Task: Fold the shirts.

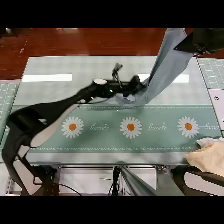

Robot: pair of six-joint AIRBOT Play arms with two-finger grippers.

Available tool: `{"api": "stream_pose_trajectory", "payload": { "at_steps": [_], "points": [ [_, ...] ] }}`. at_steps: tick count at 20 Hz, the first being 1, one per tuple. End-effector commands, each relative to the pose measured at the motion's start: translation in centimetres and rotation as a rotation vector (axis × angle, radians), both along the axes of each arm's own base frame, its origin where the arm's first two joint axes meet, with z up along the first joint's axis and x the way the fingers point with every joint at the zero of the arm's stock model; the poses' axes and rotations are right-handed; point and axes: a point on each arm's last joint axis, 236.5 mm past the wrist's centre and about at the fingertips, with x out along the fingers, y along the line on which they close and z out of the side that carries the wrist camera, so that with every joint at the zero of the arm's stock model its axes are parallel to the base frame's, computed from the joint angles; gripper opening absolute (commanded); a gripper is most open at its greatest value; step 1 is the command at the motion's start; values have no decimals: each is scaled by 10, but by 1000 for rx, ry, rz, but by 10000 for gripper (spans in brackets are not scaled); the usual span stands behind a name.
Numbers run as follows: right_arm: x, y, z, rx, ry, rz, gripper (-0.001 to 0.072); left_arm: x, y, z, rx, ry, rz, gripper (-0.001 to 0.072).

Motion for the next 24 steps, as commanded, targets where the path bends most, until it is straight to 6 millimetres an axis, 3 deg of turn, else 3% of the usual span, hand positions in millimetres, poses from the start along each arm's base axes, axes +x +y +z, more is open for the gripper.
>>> {"api": "stream_pose_trajectory", "payload": {
  "at_steps": [1,4,6,9,12,16,20,21,23,24],
  "points": [
    [2,-5,-8,-24,24,-25,18,35,68,94,-81,-253,-10,27],
    [6,6,-23,-43,47,-14,18,51,166,190,-98,-462,49,27],
    [10,26,-38,-53,63,10,18,42,231,245,-76,-591,84,27],
    [24,71,-59,-56,64,51,18,1,310,310,-40,-752,107,27],
    [35,127,-88,-26,85,87,18,-41,359,349,28,-863,143,27],
    [35,211,-141,-1,127,140,18,-73,391,368,146,-921,203,27],
    [20,288,-206,22,194,146,20,-80,392,364,230,-924,207,28],
    [15,307,-221,34,203,150,80,-79,392,361,239,-919,205,27],
    [-3,346,-238,100,241,163,498,-77,394,356,256,-905,205,27],
    [-13,361,-238,136,258,179,555,-76,395,352,269,-895,206,28]
  ]
}}
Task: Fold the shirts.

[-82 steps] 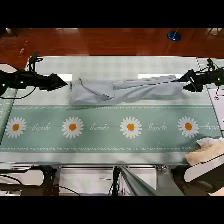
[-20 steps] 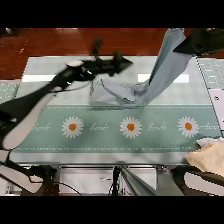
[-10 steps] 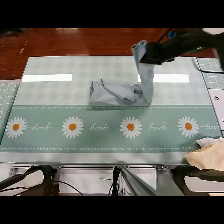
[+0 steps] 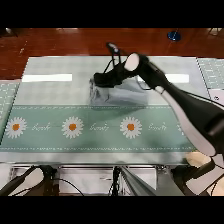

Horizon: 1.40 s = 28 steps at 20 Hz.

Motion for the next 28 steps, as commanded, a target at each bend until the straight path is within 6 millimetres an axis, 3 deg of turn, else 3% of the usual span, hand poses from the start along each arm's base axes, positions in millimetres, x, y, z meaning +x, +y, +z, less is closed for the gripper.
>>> {"api": "stream_pose_trajectory", "payload": {
  "at_steps": [1,2,4,6,8,10,12,13,14,15,16,18,21,25,28],
  "points": [
    [-28,60,-14,109,41,24,555,2,6,-14,58,31,32,28],
    [-34,62,-5,120,29,59,555,3,8,-19,74,41,41,27],
    [-29,41,20,91,-31,100,555,8,13,-28,105,61,66,28],
    [-5,-11,52,4,-129,82,554,11,16,-34,108,75,76,28],
    [25,-99,82,-172,-235,19,554,13,19,-44,123,100,85,28],
    [42,-223,98,-451,-253,-104,547,16,26,-62,173,137,110,29],
    [26,-352,102,-727,-144,-221,464,20,37,-84,244,186,144,29],
    [11,-399,98,-799,-58,-247,464,21,43,-95,277,213,159,30],
    [-4,-434,91,-803,38,-274,467,22,50,-109,310,245,175,32],
    [-13,-453,83,-744,103,-318,513,23,55,-122,333,276,184,67],
    [-16,-459,72,-626,151,-364,553,24,60,-136,350,311,190,187],
    [-10,-450,56,-352,194,-445,557,24,67,-163,371,380,193,472],
    [6,-430,31,-103,193,-521,556,21,77,-204,385,506,205,478],
    [10,-398,-25,-37,215,-538,557,8,94,-270,579,715,247,470],
    [10,-353,-60,33,288,-444,556,23,88,-284,671,719,295,470]
  ]
}}
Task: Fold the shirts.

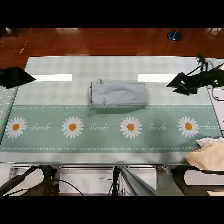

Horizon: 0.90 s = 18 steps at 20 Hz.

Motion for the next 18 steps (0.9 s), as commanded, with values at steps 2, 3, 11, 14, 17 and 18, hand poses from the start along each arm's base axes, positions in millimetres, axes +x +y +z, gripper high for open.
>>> {"api": "stream_pose_trajectory", "payload": {
  "at_steps": [2,3,11,14,17,18],
  "points": [
    [18,63,-39,170,-8,18,556,24,-6,-20,123,-3,51,470],
    [24,75,-45,191,-18,13,556,29,-12,-19,121,-21,52,469],
    [24,119,-83,226,35,28,536,31,-32,-18,84,-10,60,469],
    [20,141,-77,257,9,93,263,31,-33,-18,77,-7,64,470],
    [25,147,-43,385,-47,105,17,31,-33,-18,77,-7,64,470],
    [24,143,-22,432,-72,112,17,30,-33,-18,77,-5,63,470]
  ]
}}
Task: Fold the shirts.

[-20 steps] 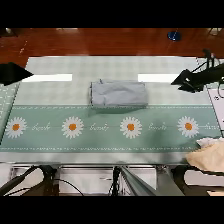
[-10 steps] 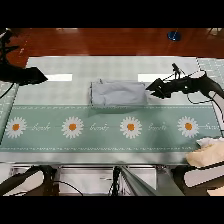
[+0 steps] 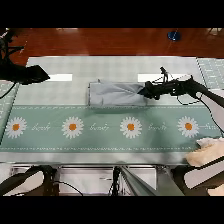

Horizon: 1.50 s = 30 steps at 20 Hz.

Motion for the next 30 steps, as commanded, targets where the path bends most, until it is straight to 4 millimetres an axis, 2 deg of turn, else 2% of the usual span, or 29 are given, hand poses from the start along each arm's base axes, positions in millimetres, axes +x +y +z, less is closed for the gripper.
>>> {"api": "stream_pose_trajectory", "payload": {
  "at_steps": [1,4,6,8,10,14,15,18,20,22,24,30],
  "points": [
    [0,-2,65,164,-86,19,17,-1,-1,-1,-3,7,2,470],
    [-7,-52,146,145,-185,-56,17,-1,-1,-1,-3,9,1,470],
    [-22,-95,192,50,-242,-153,17,0,-1,-5,-4,17,1,470],
    [-56,-138,223,-71,-232,-256,17,0,0,-7,-5,22,1,470],
    [-97,-168,238,-173,-188,-324,16,1,0,-8,-5,25,1,470],
    [-180,-218,241,-341,-31,-461,17,1,0,-11,-4,32,-2,470],
    [-198,-227,238,-374,17,-488,17,1,0,-12,-5,33,-2,470],
    [-277,-269,215,-535,288,-588,16,3,0,-12,-4,29,0,470],
    [-315,-299,214,-657,382,-706,17,4,0,-11,5,18,-13,470],
    [-345,-319,212,-725,475,-792,17,4,1,-11,13,12,-26,470],
    [-363,-330,211,-755,537,-839,17,4,1,-11,22,6,-40,470],
    [-435,-364,215,-940,830,-916,16,7,3,-10,24,-8,-31,470]
  ]
}}
